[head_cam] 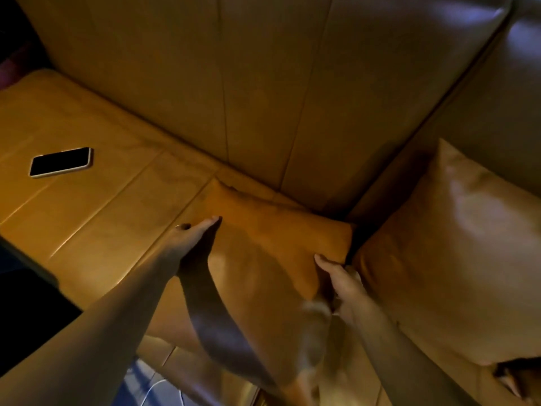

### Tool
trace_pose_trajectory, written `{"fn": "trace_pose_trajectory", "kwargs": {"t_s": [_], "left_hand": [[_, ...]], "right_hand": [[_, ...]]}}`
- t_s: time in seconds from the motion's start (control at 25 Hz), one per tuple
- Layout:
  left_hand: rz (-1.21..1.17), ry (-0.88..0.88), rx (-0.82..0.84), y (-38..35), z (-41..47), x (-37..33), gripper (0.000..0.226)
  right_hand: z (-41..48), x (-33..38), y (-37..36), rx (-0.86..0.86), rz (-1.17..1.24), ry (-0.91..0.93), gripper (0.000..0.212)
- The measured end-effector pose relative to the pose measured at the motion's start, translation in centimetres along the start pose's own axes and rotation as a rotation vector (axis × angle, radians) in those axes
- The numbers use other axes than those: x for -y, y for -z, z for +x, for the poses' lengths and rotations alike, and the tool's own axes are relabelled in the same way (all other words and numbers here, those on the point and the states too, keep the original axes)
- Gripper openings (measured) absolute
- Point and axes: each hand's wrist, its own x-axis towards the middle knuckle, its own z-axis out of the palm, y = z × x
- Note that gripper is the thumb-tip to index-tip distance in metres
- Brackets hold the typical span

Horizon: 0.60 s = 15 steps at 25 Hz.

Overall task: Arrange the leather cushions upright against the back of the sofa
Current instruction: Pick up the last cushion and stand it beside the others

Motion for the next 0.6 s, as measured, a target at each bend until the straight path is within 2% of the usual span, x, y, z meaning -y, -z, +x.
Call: {"fn": "trace_pose_trajectory", "kwargs": {"t_s": [0.08, 0.2, 0.36, 0.48, 0.6], "left_hand": [[-0.140, 0.008, -0.020, 0.5, -0.6, -1.9, 0.086], [-0.197, -0.027, -0.075, 1.5, -1.5, -5.8, 0.096], [-0.257, -0.176, -0.038, 2.8, -2.9, -12.6, 0.108], [-0.332, -0.306, 0.033, 2.5, -3.2, -16.2, 0.087], [-0.326, -0.290, 0.062, 0.9, -2.5, -17.6, 0.083]], "right_hand": [[-0.4, 1.2, 0.0, 0.013, 0.030, 0.080, 0.090], [-1.6, 4.1, -0.6, 0.017, 0.080, 0.236, 0.079], [-3.0, 8.9, -1.1, 0.025, 0.117, 0.388, 0.091], [-3.4, 10.9, -0.9, 0.045, 0.129, 0.485, 0.090], [-3.0, 11.5, -1.2, 0.062, 0.144, 0.514, 0.104]]}}
